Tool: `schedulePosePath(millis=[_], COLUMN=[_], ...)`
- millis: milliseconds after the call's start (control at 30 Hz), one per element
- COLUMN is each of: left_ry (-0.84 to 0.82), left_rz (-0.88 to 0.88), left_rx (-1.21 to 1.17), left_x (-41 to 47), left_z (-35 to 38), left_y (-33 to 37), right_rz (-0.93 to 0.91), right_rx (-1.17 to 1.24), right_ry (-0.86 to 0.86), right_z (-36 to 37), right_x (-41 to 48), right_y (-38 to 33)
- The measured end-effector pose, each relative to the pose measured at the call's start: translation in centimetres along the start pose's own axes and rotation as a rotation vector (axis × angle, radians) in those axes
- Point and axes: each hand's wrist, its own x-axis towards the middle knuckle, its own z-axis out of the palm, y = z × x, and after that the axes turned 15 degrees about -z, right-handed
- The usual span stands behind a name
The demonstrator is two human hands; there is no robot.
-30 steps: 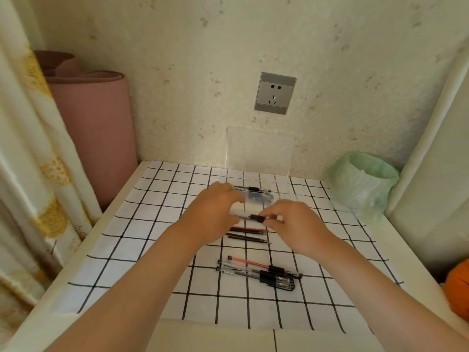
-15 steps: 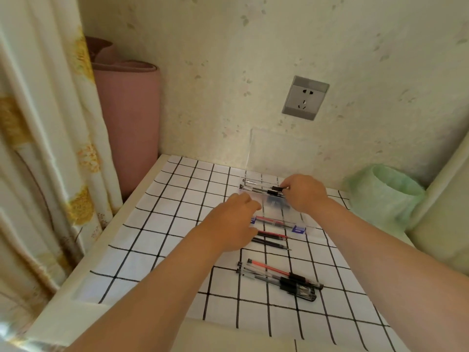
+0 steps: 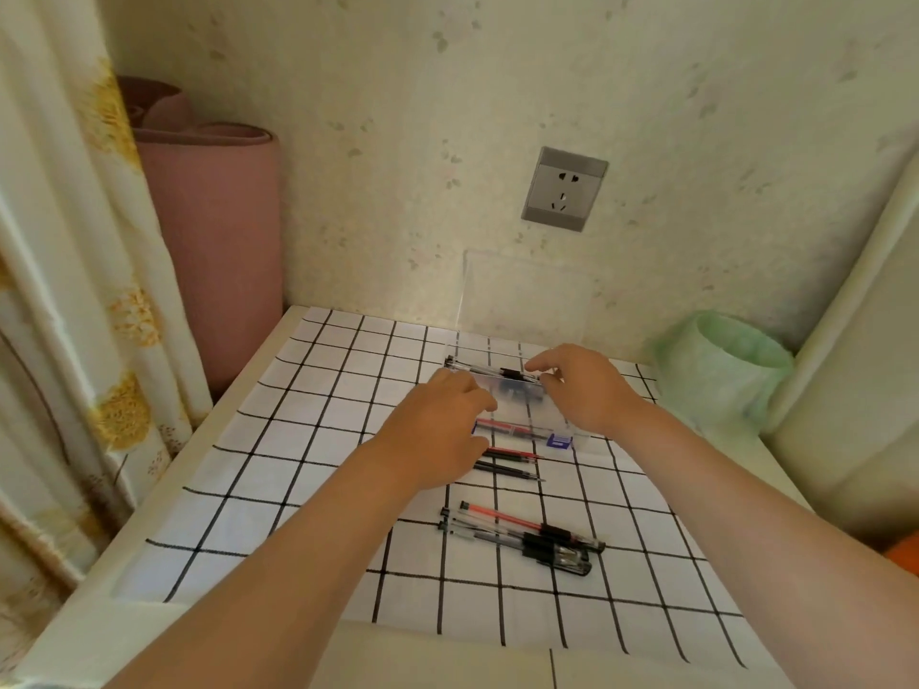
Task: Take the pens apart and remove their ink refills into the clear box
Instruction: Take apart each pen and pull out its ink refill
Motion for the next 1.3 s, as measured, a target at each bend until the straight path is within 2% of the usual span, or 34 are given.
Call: schedulePosePath(millis=[67,133,267,367,467,667,800,1100,1200,1300], left_ry=[-0.009,-0.075,-0.251,-0.389,-0.455,-0.424,-0.451,-0.461,-0.390,-0.228], left_rz=[0.012,0.006,-0.002,-0.017,-0.021,-0.081,-0.139,-0.148,-0.111,-0.045], left_rx=[-0.001,-0.004,0.020,0.070,0.115,0.118,0.087,0.123,0.110,0.055], left_x=[-0.2,-0.5,-1.6,-2.4,-2.8,-2.7,-2.3,-1.8,-1.6,-1.2], left_z=[0.0,-0.1,-0.1,0.1,0.4,0.3,0.0,0.0,0.0,-0.5], left_y=[0.5,1.1,2.1,2.5,2.6,1.9,1.1,1.4,1.8,1.9], right_rz=[-0.065,-0.099,-0.061,0.007,0.015,-0.019,-0.035,-0.020,-0.046,-0.104], right_rx=[0.020,0.109,0.201,0.150,0.101,0.132,0.153,0.078,0.083,0.089], right_ry=[0.045,0.006,-0.264,-0.516,-0.612,-0.486,-0.456,-0.449,-0.344,-0.176], right_z=[-0.7,-1.2,-1.7,-1.8,-1.6,-0.7,-0.8,-0.8,-0.8,-1.1], right_x=[-1.8,-3.9,-7.8,-9.4,-9.9,-9.6,-9.3,-9.5,-9.3,-8.9], right_y=[-1.5,-3.0,-4.7,-4.9,-4.8,-4.4,-4.1,-3.4,-3.4,-3.6])
